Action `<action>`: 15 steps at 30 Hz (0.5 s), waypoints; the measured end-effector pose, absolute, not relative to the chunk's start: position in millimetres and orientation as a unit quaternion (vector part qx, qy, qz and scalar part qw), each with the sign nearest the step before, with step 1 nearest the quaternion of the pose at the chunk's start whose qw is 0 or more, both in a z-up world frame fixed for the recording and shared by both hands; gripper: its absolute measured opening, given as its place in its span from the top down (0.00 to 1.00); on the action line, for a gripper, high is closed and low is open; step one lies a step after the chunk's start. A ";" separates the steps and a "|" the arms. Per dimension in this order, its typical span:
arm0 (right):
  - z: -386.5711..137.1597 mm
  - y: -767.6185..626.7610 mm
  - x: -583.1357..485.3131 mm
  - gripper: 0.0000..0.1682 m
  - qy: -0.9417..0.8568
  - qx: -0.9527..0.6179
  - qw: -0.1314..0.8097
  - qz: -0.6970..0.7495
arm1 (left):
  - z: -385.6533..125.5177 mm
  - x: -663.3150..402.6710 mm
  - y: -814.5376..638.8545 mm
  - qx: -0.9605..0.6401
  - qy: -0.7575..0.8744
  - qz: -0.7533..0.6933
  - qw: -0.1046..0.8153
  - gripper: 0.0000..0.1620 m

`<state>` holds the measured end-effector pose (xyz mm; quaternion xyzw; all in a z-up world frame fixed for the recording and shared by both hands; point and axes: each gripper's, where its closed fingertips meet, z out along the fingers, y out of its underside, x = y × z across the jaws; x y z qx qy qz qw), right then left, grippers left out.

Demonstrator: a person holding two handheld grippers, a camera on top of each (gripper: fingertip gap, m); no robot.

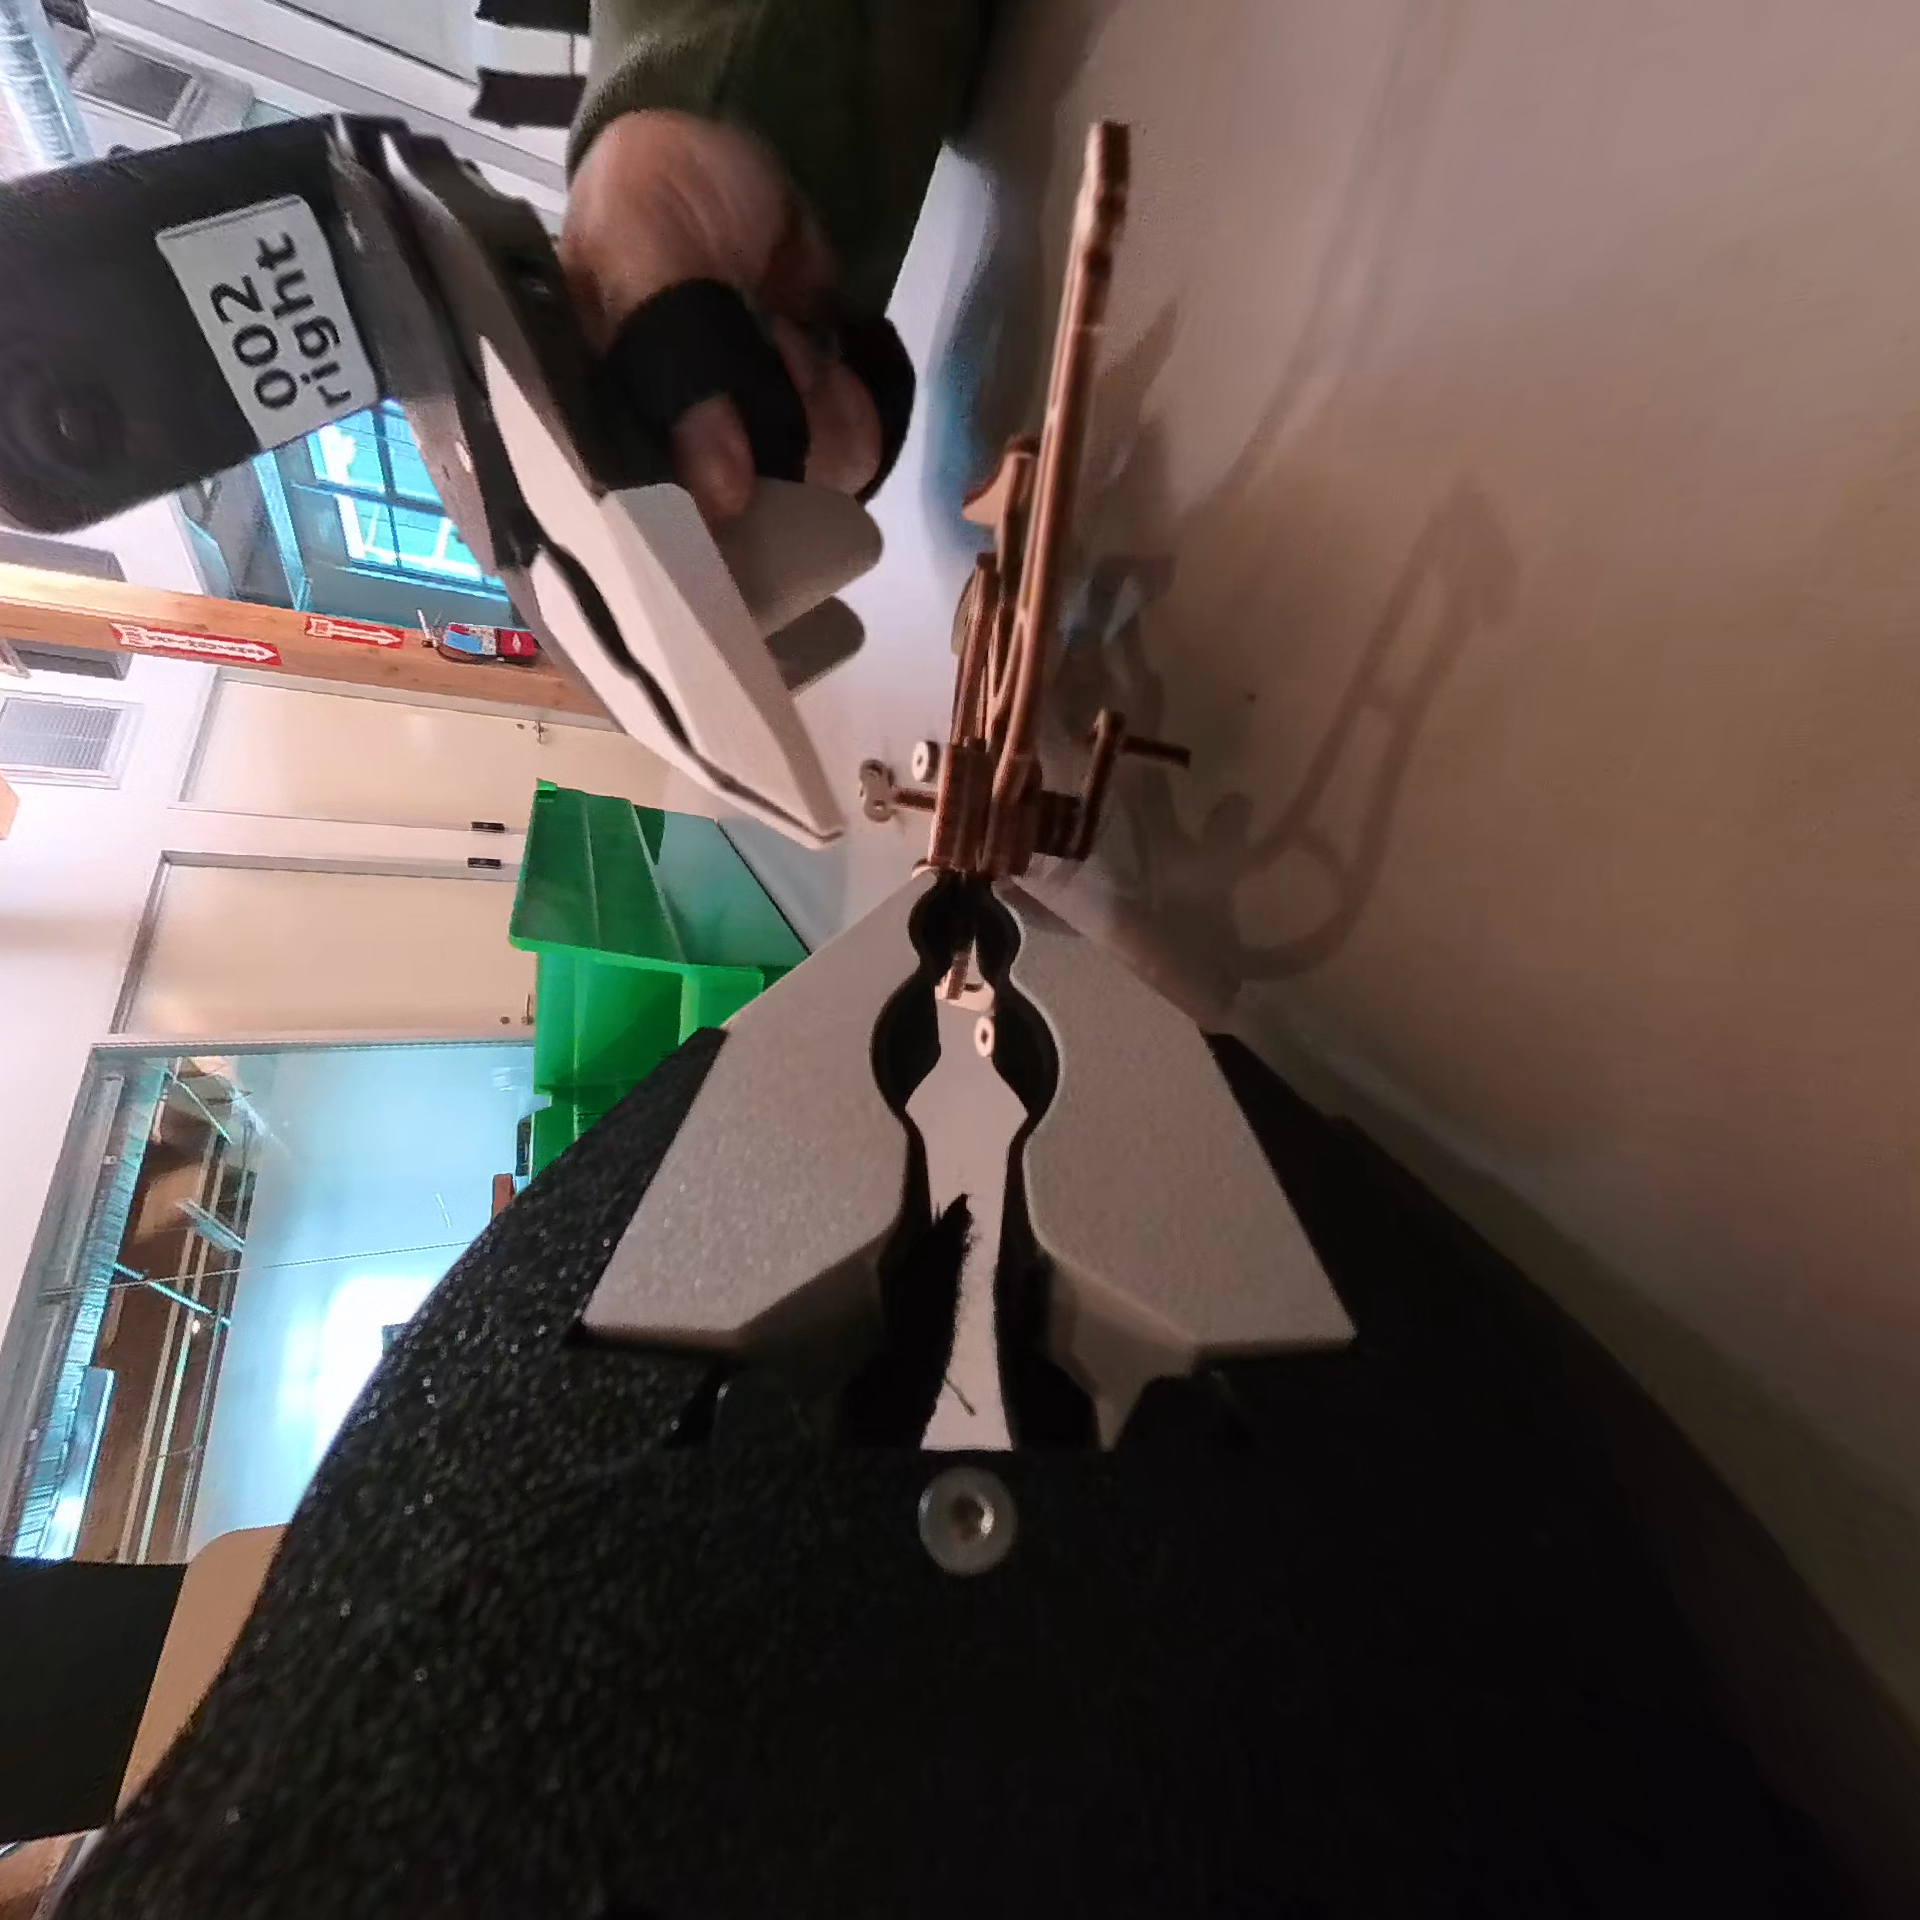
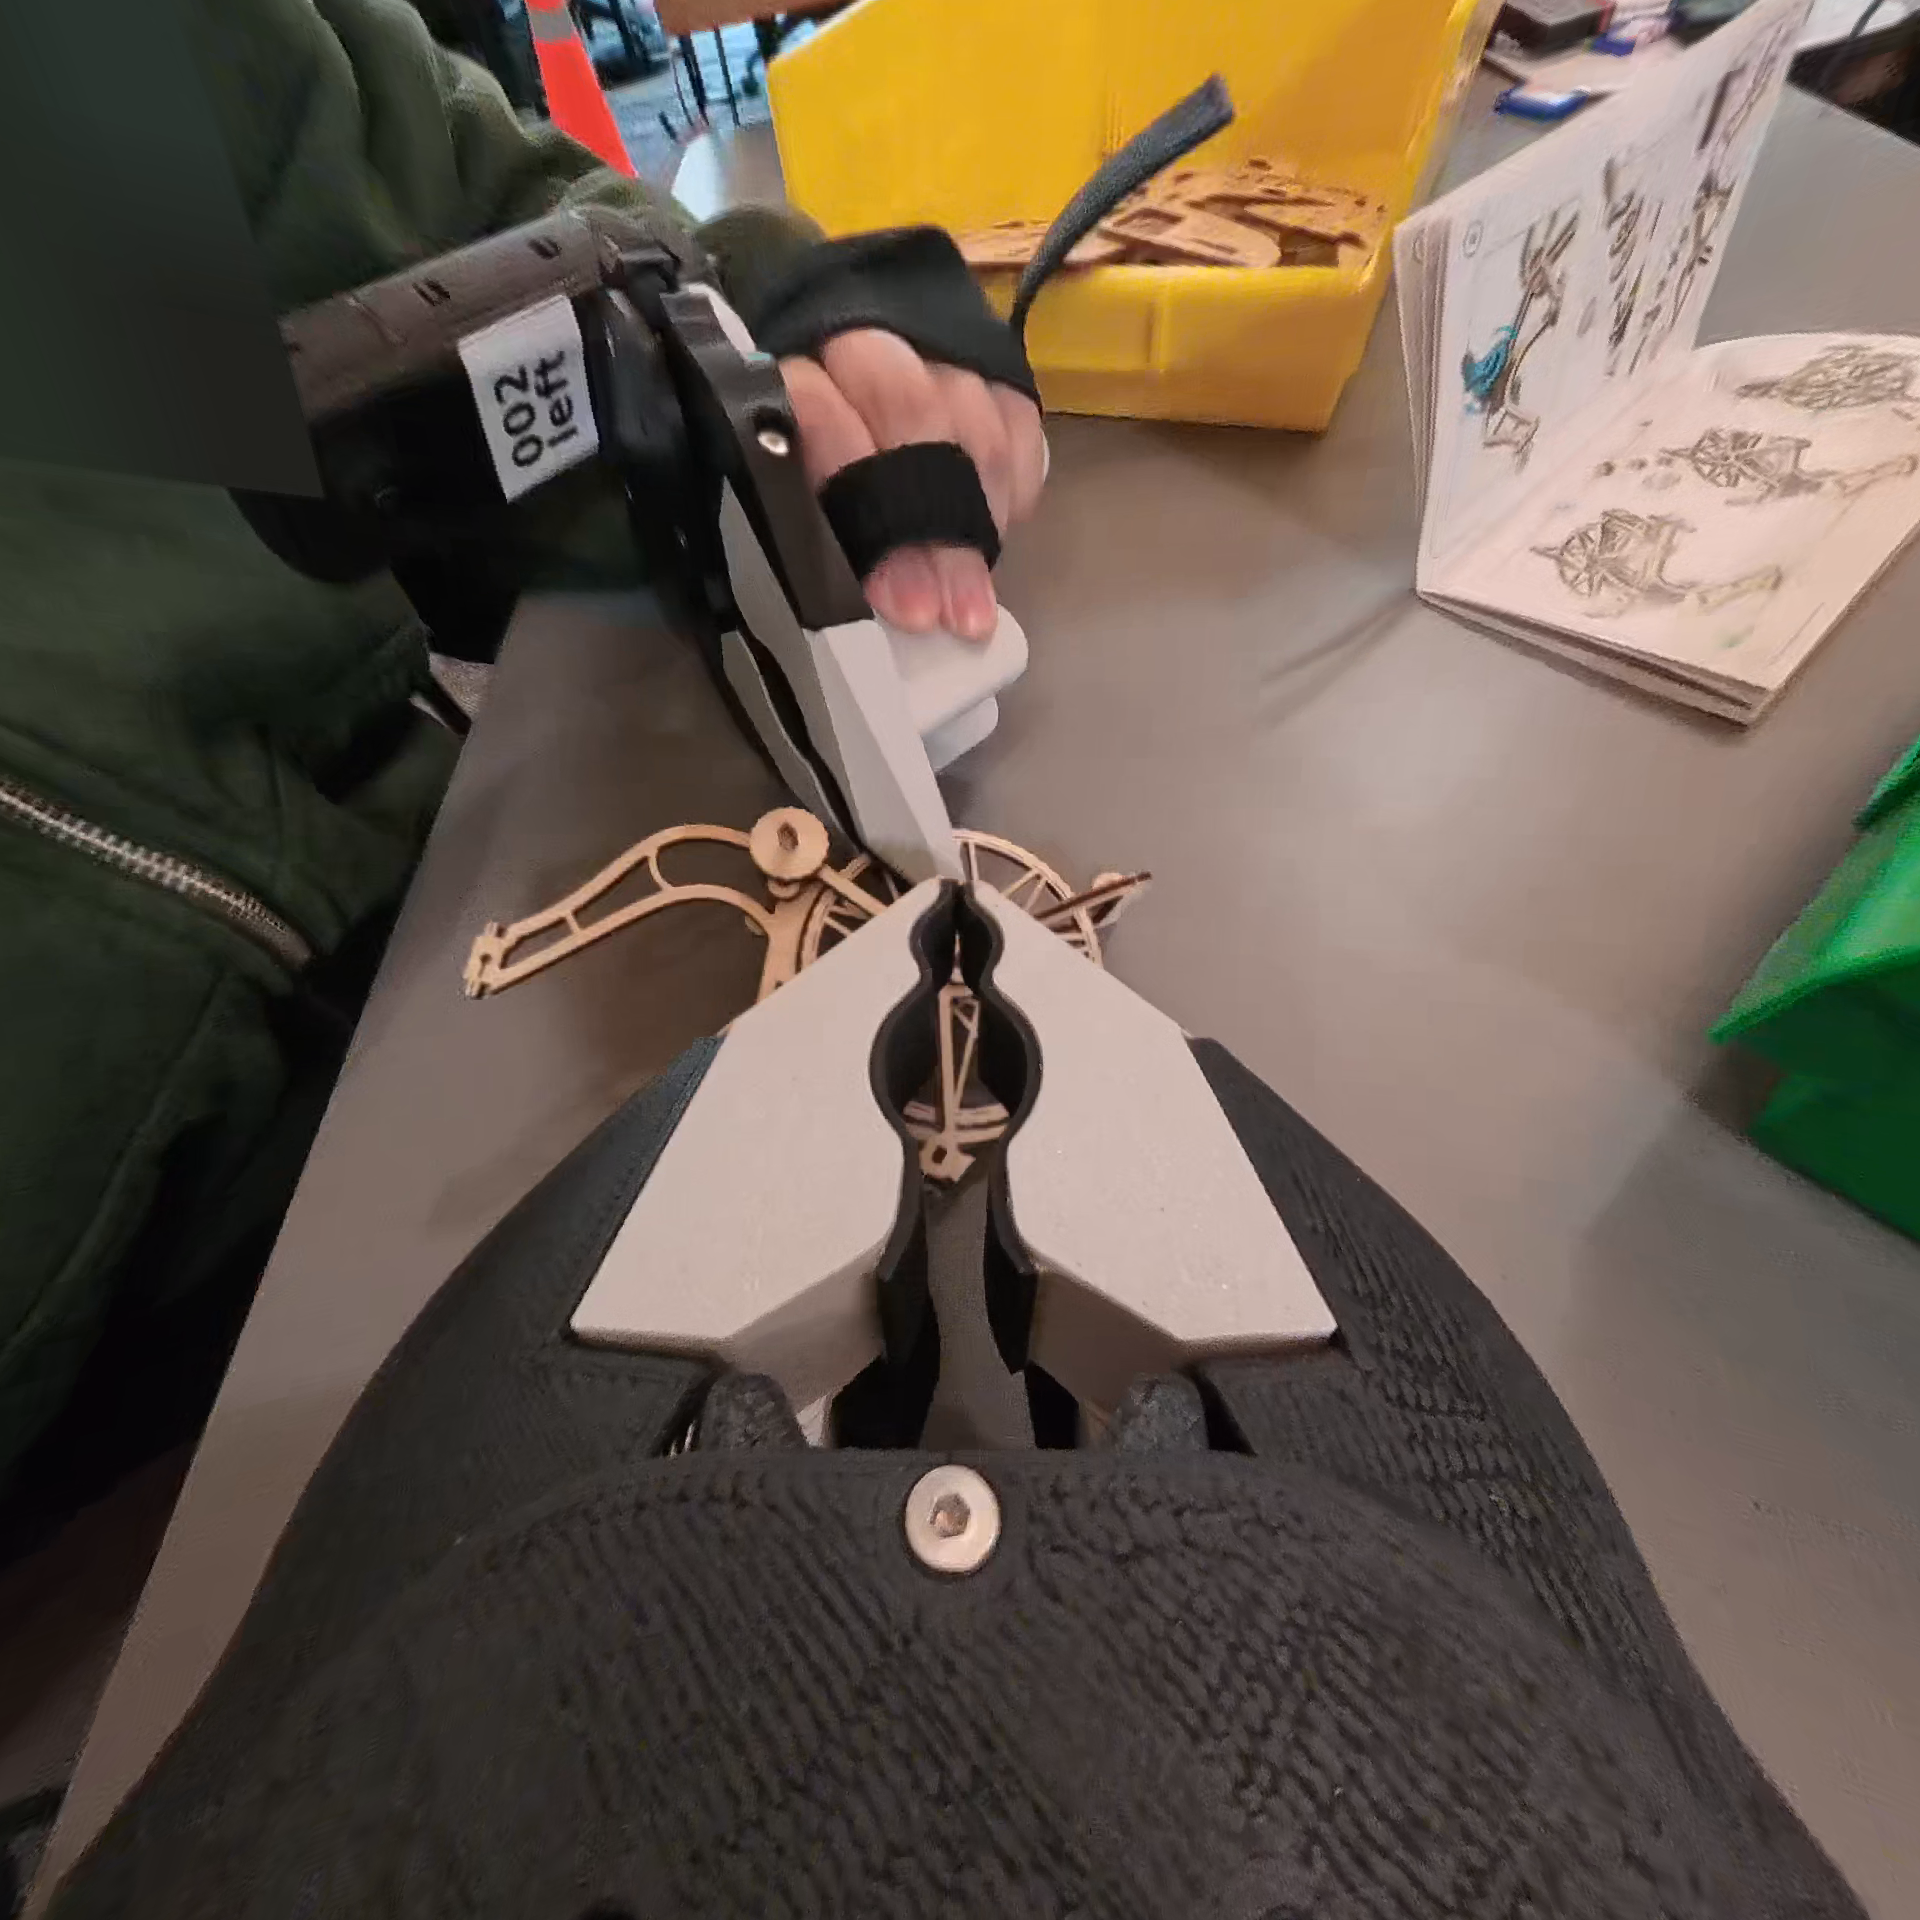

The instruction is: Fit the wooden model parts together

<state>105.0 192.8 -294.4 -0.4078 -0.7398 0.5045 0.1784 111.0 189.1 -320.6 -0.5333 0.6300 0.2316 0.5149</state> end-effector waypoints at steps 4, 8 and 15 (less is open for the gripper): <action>-304.1 190.8 104.9 1.00 -0.752 -0.411 0.169 0.487 | -320.9 110.5 189.3 -0.527 0.634 0.242 0.512 1.00; -316.4 191.9 105.7 1.00 -0.766 -0.420 0.161 0.460 | -324.6 111.1 188.0 -0.529 0.639 0.235 0.506 0.99; -310.5 191.1 104.5 1.00 -0.760 -0.416 0.166 0.470 | -321.5 110.7 188.9 -0.516 0.641 0.255 0.508 1.00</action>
